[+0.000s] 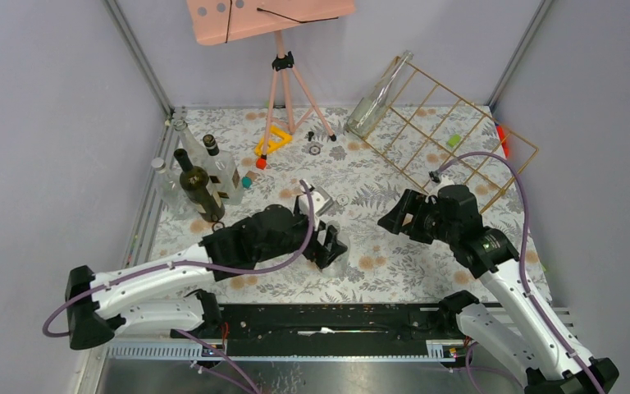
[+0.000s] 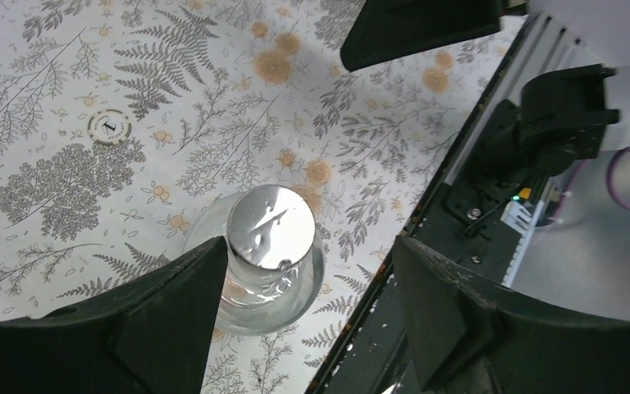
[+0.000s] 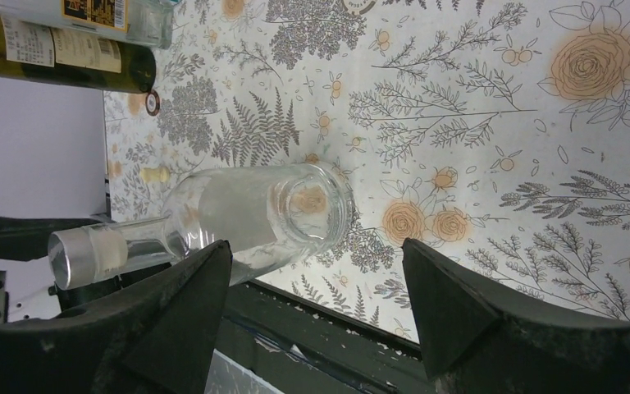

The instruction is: Take the wine bottle off the wine rack

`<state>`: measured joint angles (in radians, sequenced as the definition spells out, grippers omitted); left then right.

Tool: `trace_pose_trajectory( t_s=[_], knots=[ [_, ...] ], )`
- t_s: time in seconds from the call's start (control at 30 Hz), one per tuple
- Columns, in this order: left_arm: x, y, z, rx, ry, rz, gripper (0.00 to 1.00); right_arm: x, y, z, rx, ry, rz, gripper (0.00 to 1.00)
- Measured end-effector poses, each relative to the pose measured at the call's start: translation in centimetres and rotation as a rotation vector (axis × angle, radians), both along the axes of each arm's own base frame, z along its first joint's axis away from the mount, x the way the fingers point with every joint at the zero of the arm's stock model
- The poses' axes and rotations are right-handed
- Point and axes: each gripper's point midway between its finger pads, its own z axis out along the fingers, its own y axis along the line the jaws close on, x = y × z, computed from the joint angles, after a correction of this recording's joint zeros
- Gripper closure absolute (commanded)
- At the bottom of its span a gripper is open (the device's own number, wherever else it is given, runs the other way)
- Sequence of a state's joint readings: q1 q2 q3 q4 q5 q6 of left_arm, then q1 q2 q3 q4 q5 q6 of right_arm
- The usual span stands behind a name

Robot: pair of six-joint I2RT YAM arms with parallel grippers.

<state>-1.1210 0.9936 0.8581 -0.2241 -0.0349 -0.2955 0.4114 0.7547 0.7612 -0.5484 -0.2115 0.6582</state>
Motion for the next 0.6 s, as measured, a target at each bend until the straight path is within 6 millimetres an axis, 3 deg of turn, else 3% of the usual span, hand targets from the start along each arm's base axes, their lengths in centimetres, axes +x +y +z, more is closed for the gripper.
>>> trace_pose_trajectory(
  t_s=[0.2,0.6],
  knots=[
    [1.0,-0.8,-2.5,0.083,-0.012,0.053,0.26,-0.3,-0.2,-0.2,-0.018,-0.003,0.012,0.17],
    [4.1,-0.8,-3.3,0.125,-0.074,0.203,0.42,-0.5,-0.5,-0.8,-0.038,0.004,0.016,0.17]
  ],
)
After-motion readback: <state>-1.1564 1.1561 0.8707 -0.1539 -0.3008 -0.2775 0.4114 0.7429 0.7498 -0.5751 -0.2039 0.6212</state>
